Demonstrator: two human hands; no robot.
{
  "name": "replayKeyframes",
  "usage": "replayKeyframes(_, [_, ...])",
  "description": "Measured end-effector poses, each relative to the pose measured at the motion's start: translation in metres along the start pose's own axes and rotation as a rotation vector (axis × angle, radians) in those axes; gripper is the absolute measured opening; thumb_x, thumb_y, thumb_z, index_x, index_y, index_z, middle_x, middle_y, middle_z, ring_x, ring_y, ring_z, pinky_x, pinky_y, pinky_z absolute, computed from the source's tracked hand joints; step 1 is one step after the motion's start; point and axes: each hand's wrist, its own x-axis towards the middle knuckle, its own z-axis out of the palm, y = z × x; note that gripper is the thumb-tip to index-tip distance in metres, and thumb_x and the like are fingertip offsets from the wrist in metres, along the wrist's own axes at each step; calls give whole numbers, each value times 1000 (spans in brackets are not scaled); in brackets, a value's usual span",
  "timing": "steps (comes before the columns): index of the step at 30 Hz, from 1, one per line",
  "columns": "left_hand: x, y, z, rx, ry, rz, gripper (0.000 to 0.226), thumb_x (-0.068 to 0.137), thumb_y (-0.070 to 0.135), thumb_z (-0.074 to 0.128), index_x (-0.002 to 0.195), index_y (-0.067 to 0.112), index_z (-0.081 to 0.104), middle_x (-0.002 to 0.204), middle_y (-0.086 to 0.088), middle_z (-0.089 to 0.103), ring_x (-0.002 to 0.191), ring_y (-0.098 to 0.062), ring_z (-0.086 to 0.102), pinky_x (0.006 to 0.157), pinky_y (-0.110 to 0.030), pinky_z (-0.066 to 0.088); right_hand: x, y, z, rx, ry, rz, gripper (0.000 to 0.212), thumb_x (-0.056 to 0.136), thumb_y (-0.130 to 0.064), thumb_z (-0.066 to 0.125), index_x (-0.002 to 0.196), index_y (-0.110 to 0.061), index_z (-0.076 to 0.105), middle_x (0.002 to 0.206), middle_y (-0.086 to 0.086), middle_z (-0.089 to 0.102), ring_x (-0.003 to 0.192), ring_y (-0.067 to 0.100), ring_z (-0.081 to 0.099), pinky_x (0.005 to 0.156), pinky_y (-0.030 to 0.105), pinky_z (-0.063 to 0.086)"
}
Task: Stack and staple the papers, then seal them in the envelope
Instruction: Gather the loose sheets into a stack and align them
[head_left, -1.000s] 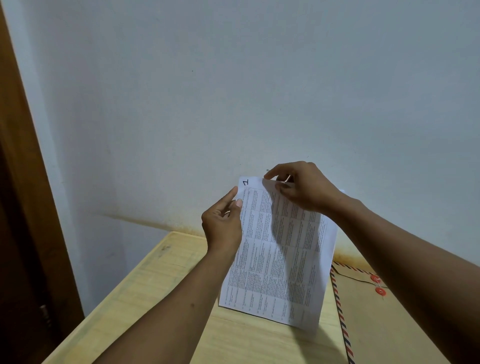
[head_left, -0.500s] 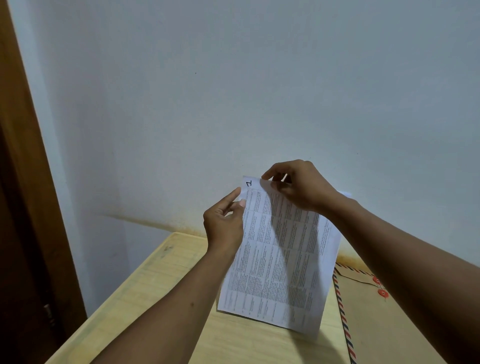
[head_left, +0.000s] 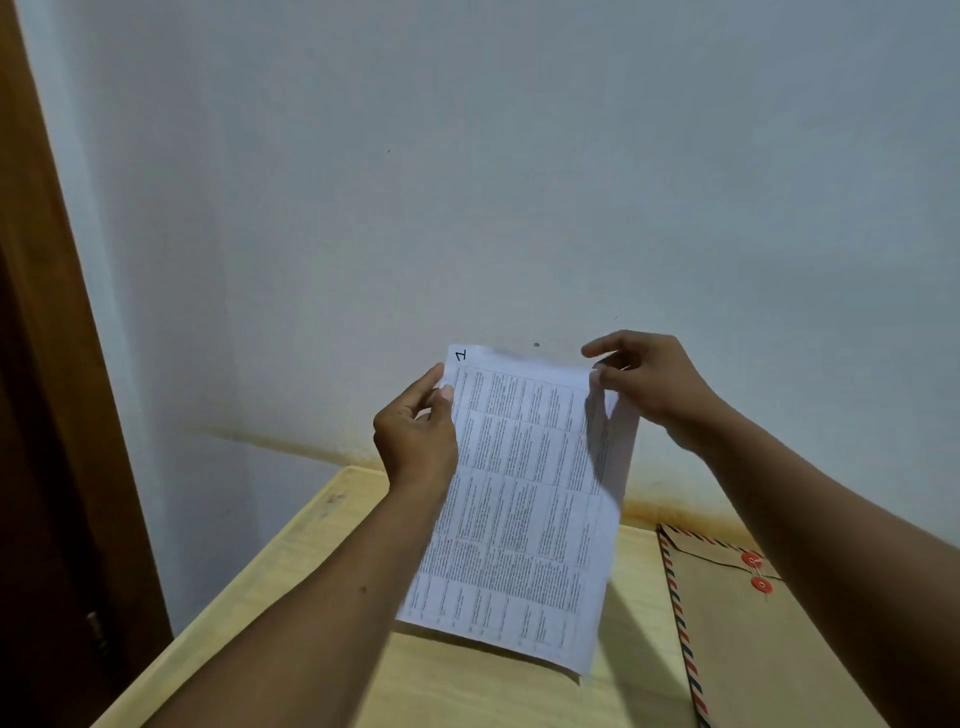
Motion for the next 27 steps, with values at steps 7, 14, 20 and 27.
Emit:
replayKeyframes(7, [-6,1,1,-2,27,42,28,95,10,69,116,27,76,90,9,70,78,8,66,78,-7,51,-13,19,15,495,223,297,43,85,2,68,121,-21,64,106,11,62,88,24,61,67,34,48])
replayKeyframes(14, [-6,-1,1,69,-73,32,30,97,11,66,122,27,74,94,3,68,88,4,65,73,0,45,-16,32,25,402,287,260,49,86,6,55,122,-26,64,105,11,56,79,23,48,59,34,39])
replayKeyframes(20, [-2,-3,-5,86,-139,-3,36,97,6,65,126,26,71,101,1,75,105,-9,69,101,-29,53,-16,32,27,360,320,222,47,86,7,53,115,-29,65,100,9,57,74,21,51,56,32,40])
replayKeyframes(27, [6,-8,-9,7,-147,-116,40,94,5,68,104,43,74,102,1,80,102,-17,75,101,-42,57,-16,33,29,358,307,237,44,88,7,52,113,-27,65,101,10,59,75,18,54,59,31,41])
